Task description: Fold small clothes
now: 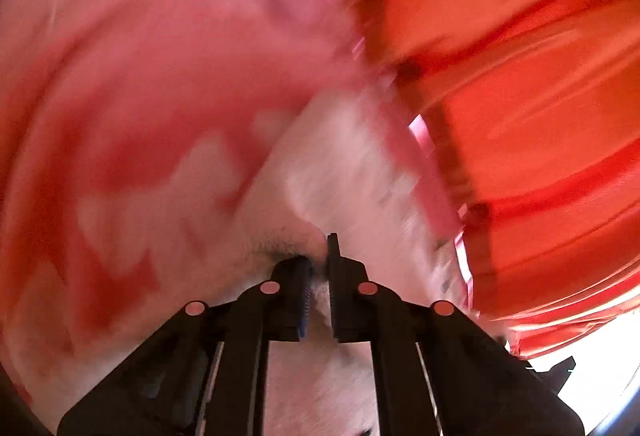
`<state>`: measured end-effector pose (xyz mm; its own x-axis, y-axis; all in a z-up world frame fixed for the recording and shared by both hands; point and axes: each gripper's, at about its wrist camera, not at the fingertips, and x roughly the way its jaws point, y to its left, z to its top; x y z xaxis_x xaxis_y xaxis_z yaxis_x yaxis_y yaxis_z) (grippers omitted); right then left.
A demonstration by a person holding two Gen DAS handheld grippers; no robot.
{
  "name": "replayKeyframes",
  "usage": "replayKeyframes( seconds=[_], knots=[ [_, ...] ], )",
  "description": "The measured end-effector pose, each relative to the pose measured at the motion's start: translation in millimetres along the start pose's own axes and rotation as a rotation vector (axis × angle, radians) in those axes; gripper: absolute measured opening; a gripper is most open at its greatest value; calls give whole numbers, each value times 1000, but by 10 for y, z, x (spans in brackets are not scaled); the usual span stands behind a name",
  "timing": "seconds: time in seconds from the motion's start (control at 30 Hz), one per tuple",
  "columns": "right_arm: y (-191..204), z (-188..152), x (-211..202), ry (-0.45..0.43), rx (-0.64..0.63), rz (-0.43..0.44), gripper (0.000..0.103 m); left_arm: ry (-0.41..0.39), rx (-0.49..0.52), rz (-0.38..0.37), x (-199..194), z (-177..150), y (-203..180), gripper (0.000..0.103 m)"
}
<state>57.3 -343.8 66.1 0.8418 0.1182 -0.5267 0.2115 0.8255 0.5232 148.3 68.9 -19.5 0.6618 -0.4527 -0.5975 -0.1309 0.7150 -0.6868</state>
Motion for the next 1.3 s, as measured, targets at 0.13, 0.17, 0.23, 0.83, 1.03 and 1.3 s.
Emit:
replayKeyframes(
  seconds=[0.13,0.17,0.23,0.83,1.03,1.3],
  knots=[
    [88,55,-238,-105,-79,-15,8,-80,75,36,-123,33,-85,7],
    [-79,-24,-54,-43,-63,-70,8,-59,81,65,-31,-1,-33,7],
    [-583,-322,575,180,15,-232,8,-8,102,147,179,-96,63,7],
    [-987,-673,417,208,173,-151,26,28,205,202,357,-305,201,10],
    [-737,-548,881,240,93,-158,26,-14,247,178,339,-361,217,11],
    [-389,-147,998,173,23,-144,10,-32,247,145,342,-356,247,12]
  ],
)
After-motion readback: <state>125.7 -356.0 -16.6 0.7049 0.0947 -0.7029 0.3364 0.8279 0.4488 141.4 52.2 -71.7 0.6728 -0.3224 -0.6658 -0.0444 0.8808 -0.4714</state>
